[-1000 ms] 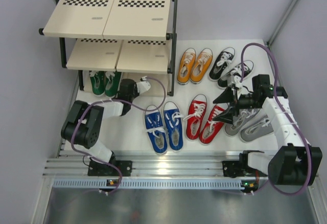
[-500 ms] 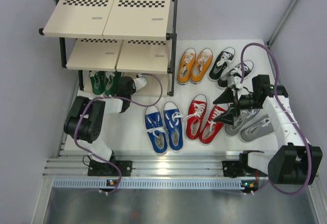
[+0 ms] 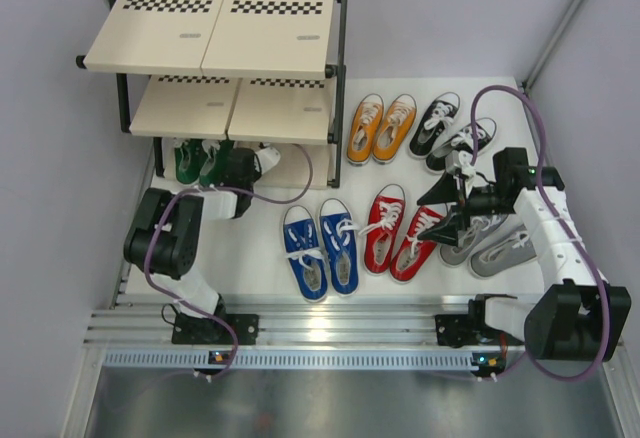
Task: Place and organize the shoes onto the shoe shelf
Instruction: Adjust the shoe shelf at the center of the board.
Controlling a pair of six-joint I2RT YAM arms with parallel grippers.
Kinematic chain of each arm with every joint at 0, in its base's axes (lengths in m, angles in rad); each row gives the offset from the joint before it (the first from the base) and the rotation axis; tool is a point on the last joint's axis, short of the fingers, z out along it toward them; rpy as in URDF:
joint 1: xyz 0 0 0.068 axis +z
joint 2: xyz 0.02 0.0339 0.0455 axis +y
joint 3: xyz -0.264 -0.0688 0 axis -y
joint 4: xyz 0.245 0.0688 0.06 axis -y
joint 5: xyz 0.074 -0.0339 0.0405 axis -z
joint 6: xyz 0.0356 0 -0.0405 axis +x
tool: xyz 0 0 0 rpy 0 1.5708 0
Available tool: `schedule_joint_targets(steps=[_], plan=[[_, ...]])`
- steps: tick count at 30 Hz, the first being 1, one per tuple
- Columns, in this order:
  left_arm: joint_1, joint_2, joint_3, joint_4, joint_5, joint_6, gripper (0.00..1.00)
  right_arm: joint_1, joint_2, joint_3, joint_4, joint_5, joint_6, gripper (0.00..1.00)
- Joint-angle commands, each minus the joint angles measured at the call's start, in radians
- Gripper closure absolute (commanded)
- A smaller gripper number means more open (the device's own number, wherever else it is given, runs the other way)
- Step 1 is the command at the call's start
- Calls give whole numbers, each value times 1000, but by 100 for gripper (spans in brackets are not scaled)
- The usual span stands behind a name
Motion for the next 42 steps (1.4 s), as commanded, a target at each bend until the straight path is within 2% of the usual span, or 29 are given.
schedule_joint_targets(steps=[1,8,11,17,22,26,34,42], plan=[[42,-40,21,-23,-60,-23,88,-16,0,54,-15,-47,-55,0],[43,-64,17,-33,-14,-43,83,-16,-2,56,-21,-47,-64,1],[42,-123,-3,-53,53,-78,75,-16,0,57,-24,-47,-67,1],[40,-308,-51,-174,150,-166,67,-16,0,61,-36,-49,-79,1],[40,-448,-88,-297,239,-231,68,-16,-5,67,-55,-50,-97,0],[40,-540,-137,-311,273,-238,69,-16,-5,68,-64,-52,-107,0],[40,-416,-103,-334,232,-230,66,-16,15,96,-188,-58,-235,1],[39,-276,-17,-374,187,-189,56,-18,18,99,-226,-64,-284,0]])
